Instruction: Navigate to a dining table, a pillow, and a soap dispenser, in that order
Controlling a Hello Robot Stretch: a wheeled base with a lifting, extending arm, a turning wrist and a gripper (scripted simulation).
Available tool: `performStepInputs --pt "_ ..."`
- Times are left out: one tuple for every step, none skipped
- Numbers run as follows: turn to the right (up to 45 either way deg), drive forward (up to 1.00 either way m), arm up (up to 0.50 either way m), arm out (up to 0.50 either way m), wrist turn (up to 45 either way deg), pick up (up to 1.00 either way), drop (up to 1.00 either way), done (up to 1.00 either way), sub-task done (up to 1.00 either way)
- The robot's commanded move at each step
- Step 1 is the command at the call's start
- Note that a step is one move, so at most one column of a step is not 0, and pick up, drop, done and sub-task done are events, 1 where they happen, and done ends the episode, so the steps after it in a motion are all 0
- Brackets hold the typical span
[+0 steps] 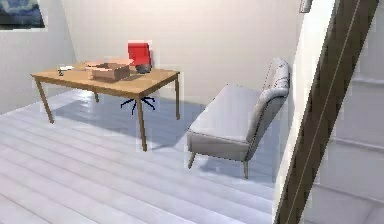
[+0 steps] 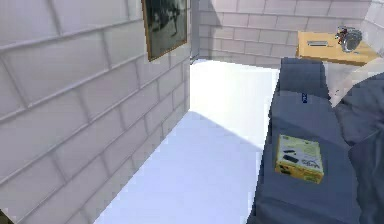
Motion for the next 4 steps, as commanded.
performStepInputs --pt "0.0 0.20 0.00 0.00 0.0 0.00 0.00 0.00 0.00" --pt "-36.0 0.00 0.00 0.00 0.0 0.00 0.00 0.00 0.00" --pt "0.0 0.20 0.00 0.00 0.0 0.00 0.00 0.00 0.00" --pt "-45.0 0.00 0.00 0.00 0.0 0.00 0.00 0.00 0.00"
